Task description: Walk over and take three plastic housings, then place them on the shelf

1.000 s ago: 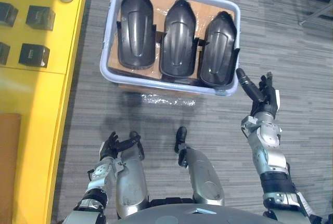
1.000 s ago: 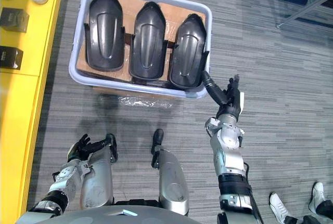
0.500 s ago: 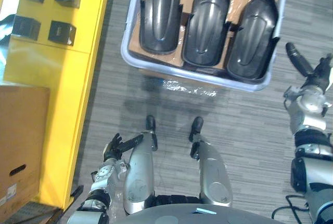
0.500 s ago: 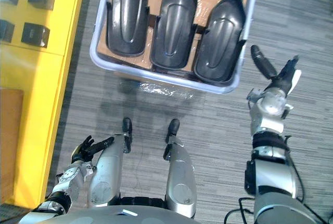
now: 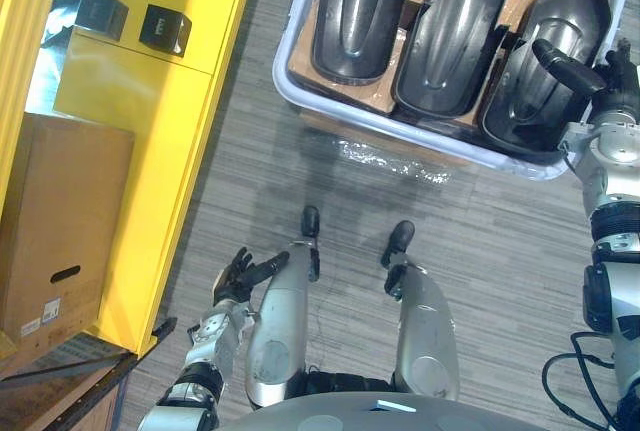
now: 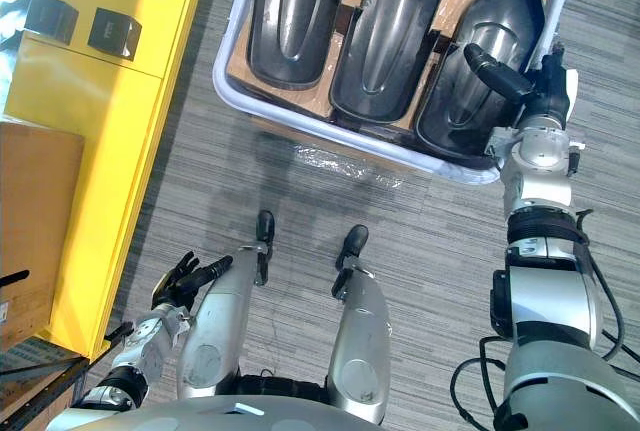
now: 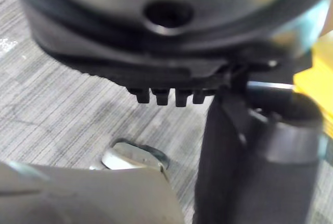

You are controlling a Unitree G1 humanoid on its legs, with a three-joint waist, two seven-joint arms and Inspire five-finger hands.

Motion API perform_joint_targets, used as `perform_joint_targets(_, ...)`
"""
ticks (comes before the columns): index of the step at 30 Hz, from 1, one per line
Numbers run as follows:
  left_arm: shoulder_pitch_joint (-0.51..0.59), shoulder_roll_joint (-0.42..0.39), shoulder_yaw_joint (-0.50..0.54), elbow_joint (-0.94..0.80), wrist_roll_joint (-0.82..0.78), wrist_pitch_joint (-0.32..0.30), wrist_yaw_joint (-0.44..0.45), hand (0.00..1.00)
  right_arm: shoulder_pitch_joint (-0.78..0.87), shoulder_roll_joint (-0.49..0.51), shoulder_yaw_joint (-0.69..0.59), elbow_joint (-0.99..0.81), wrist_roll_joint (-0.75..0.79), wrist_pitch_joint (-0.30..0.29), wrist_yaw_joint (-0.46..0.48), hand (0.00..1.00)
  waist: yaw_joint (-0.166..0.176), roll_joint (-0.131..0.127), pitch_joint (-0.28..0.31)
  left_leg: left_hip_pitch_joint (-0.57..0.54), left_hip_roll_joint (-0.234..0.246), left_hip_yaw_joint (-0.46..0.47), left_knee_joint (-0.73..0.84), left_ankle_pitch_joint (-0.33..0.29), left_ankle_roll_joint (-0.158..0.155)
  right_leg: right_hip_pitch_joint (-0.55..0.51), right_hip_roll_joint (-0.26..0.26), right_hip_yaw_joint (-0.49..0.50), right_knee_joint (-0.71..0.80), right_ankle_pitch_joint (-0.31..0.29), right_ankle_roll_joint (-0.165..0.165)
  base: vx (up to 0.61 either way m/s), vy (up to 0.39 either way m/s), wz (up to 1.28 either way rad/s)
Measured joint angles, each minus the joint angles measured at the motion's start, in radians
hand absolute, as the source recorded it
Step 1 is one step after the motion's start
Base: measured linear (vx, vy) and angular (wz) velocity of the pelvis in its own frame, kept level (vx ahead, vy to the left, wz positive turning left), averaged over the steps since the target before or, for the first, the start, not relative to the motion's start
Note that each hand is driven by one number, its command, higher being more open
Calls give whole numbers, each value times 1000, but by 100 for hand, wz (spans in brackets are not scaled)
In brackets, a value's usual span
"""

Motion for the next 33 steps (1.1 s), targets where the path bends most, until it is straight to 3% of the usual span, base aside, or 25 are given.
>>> perform_joint_targets(4,0,0,1,-3,0,1,-9,100,-21,-20,16,3,-3,66,13,100,1,0,0,-14,2,-1,0,7,-3,-19,-2,0,17,-4,-4,-26,-7,0)
perform_joint_targets(5,0,-1,1,-3,0,1,-9,100,-21,-20,20,5,-3,83,13,0,1,1,-1,-14,3,0,-1,9,-4,-20,-2,-1,19,-4,-5,0,0,0)
perform_joint_targets(13,0,-1,1,-5,-5,1,-9,100,-84,-29,14,81,-112,176,-39,0,1,1,-2,-10,8,10,-5,17,-5,-20,-2,-2,27,-6,-8,-1,0,0)
perform_joint_targets(21,-1,-2,-2,-2,-15,2,-9,100,-81,-34,17,113,-158,222,-70,0,-2,2,-8,15,22,35,-54,52,-16,-16,0,-3,18,-7,-11,14,-18,-1)
perform_joint_targets(29,-7,-32,-11,2,-36,10,-12,100,-28,26,13,123,-155,222,-80,0,0,8,-64,29,38,50,-69,64,-18,1,5,-28,16,-14,-21,14,-22,6)
perform_joint_targets(33,-8,-33,-7,3,-40,25,-15,100,0,27,17,101,-159,176,-97,0,3,8,-69,49,42,51,-68,62,-19,26,7,-32,16,-16,-23,-19,2,0)
